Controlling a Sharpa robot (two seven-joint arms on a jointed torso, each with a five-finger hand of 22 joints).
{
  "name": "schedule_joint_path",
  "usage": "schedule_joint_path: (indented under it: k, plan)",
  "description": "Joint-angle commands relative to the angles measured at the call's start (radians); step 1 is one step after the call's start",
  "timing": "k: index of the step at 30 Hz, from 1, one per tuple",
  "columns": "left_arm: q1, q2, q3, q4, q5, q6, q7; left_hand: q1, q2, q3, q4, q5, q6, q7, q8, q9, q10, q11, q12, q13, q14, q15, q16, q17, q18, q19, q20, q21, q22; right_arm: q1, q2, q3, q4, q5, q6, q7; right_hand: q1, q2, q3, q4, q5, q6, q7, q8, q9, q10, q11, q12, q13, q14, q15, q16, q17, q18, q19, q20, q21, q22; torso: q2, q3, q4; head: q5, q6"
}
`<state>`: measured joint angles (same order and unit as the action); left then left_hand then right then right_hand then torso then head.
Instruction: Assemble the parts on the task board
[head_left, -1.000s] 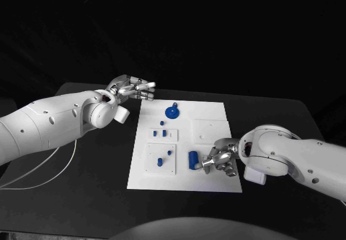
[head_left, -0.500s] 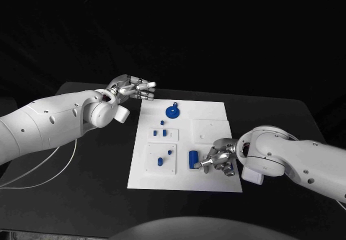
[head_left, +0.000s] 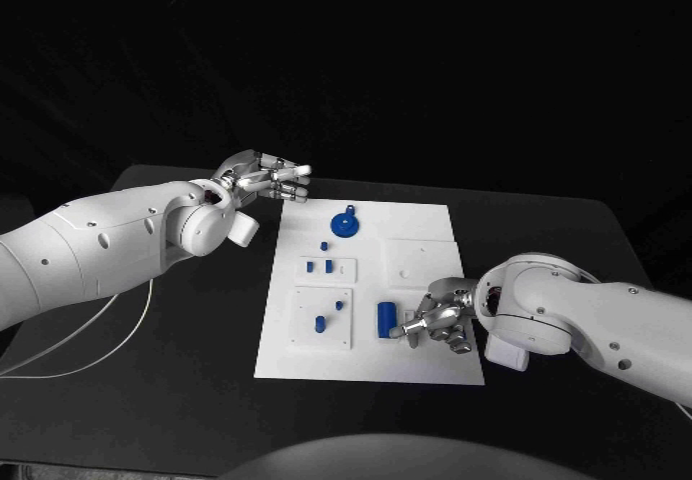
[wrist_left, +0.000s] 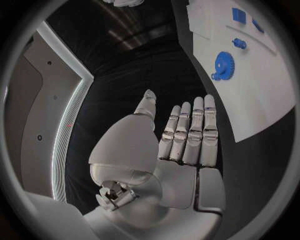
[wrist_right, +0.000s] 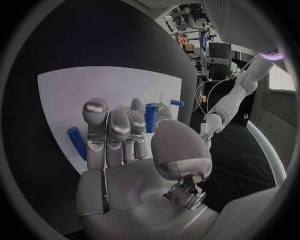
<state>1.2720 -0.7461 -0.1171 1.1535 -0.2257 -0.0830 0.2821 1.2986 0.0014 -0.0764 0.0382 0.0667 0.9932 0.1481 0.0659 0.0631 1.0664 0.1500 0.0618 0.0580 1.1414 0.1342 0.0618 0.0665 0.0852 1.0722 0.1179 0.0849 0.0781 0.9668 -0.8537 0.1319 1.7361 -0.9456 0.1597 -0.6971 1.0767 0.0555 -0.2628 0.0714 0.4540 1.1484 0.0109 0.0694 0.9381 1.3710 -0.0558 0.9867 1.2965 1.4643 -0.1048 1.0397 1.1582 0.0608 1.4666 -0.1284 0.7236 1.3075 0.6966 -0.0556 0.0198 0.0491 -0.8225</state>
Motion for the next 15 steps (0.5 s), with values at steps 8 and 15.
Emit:
schedule_joint_path:
  k: [8, 15]
  plan:
    - [0.000, -0.002, 0.000, 0.003, -0.003, 0.005, 0.009, -0.004, 0.000, -0.003, -0.002, 0.004, 0.004, 0.006, 0.000, 0.001, 0.000, 0.000, -0.002, 0.001, -0.007, 0.000, 0.001, 0.001, -0.003, -0.004, 0.006, -0.003, -0.001, -0.002, -0.070, 0.057, 0.021, -0.023, -0.007, -0.006, 0.004, -0.005, 0.003, -0.014, -0.011, 0.010, -0.004, -0.004, 0.029, 0.005, -0.005, 0.011, 0.006, 0.000, -0.007, 0.010, 0.005, -0.007, 0.055, -0.005, 0.011, 0.086, 0.000, -0.0002, -0.0019, -0.010, 0.007]
    - [0.000, -0.004, 0.001, 0.004, -0.002, -0.003, 0.013, -0.004, 0.000, -0.003, -0.002, 0.004, 0.004, 0.006, 0.000, 0.001, 0.000, 0.000, -0.002, 0.001, -0.007, 0.000, 0.001, 0.001, -0.003, -0.004, 0.006, -0.003, -0.001, 0.003, -0.130, 0.111, -0.015, -0.027, 0.013, -0.003, 0.020, -0.008, 0.006, -0.029, -0.007, 0.012, -0.008, -0.004, 0.069, 0.005, -0.007, 0.011, 0.007, -0.001, -0.009, 0.009, 0.005, -0.006, 0.054, -0.006, 0.012, 0.086, -0.001, 0.0008, -0.0019, -0.022, 0.008]
